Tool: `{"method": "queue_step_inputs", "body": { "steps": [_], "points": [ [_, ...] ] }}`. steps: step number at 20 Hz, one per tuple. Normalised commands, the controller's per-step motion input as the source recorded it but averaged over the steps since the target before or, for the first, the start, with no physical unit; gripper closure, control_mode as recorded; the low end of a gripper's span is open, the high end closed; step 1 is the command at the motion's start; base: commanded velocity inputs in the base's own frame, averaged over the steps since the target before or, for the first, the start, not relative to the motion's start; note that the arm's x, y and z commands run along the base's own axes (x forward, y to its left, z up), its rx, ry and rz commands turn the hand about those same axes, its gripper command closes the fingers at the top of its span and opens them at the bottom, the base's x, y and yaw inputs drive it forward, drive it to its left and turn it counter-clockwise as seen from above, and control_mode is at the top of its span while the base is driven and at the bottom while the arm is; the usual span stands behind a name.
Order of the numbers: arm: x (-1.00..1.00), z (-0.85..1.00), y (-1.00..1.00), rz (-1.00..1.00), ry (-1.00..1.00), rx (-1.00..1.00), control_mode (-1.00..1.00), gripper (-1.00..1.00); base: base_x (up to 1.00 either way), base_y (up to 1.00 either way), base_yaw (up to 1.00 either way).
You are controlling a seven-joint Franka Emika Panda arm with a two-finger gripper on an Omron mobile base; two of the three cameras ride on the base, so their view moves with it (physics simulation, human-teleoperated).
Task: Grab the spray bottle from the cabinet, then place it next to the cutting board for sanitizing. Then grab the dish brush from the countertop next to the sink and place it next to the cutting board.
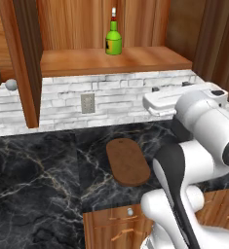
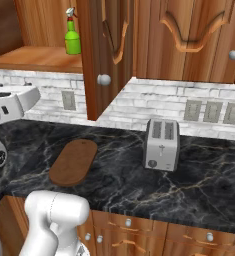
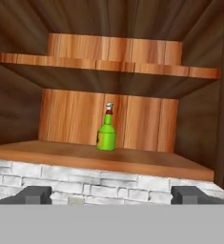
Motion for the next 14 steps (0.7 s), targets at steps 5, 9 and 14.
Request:
{"method": "queue_step_inputs", "body": {
  "steps": [5,9,14],
  "points": [
    [0.0,0.25,0.04,0.02,-0.06,0.02,-1.0,-1.0,0.0,0.0,0.0],
    [0.16,0.48,0.0,-0.03,0.0,0.02,-1.0,-1.0,0.0,0.0,0.0],
    [0.03,0.59,0.0,-0.06,0.0,0.0,-1.0,-1.0,0.0,0.0,0.0]
  ]
}}
